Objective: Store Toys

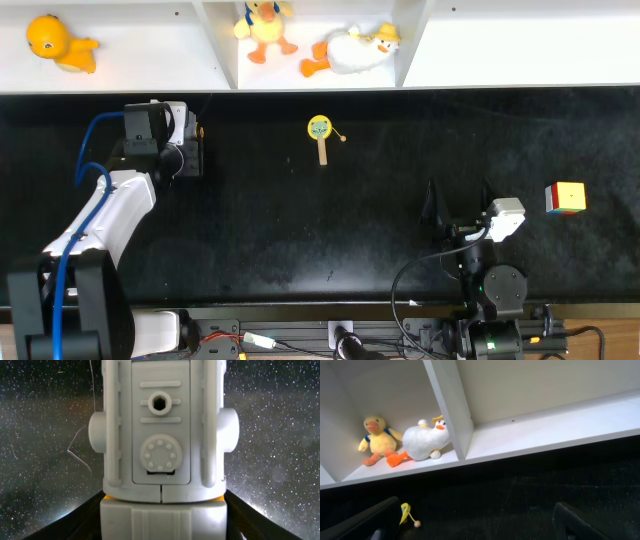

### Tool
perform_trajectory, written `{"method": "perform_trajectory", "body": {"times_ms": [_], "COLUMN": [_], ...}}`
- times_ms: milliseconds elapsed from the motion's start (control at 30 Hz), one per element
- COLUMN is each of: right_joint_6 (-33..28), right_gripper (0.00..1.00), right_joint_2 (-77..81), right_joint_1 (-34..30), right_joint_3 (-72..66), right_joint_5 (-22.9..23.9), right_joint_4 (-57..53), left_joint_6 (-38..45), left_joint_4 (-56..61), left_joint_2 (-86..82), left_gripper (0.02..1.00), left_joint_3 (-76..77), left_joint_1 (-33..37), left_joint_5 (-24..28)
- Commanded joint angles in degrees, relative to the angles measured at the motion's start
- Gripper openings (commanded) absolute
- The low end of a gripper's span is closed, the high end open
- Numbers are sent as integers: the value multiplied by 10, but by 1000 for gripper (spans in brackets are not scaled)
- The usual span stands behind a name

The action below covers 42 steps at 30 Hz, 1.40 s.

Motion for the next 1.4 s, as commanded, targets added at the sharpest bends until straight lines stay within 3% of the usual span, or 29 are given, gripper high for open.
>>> {"method": "perform_trajectory", "body": {"times_ms": [33, 167, 433, 567, 700, 967, 1400], "right_joint_6": [-2, -2, -2, -2, -2, -2, -2], "right_gripper": [996, 996, 996, 993, 991, 996, 996], "right_joint_2": [-4, -4, -4, -4, -4, -4, -4], "right_joint_1": [3, 3, 3, 3, 3, 3, 3], "right_joint_3": [-8, -8, -8, -8, -8, -8, -8], "right_joint_5": [6, 6, 6, 6, 6, 6, 6], "right_joint_4": [3, 3, 3, 3, 3, 3, 3], "left_joint_6": [-4, -9, -47, -47, -47, -33, -11], "left_joint_4": [1, 1, -3, -14, -32, -3, 202], "left_joint_2": [5, 4, -9, -40, -97, -179, -66], "left_gripper": [564, 509, 294, 139, 45, 38, 34], "left_joint_3": [-4, -3, 8, 14, 15, 15, 33], "left_joint_1": [-2, -2, -2, -2, -2, -2, -1], "left_joint_5": [-3, -3, 37, 40, 40, 4, 6]}}
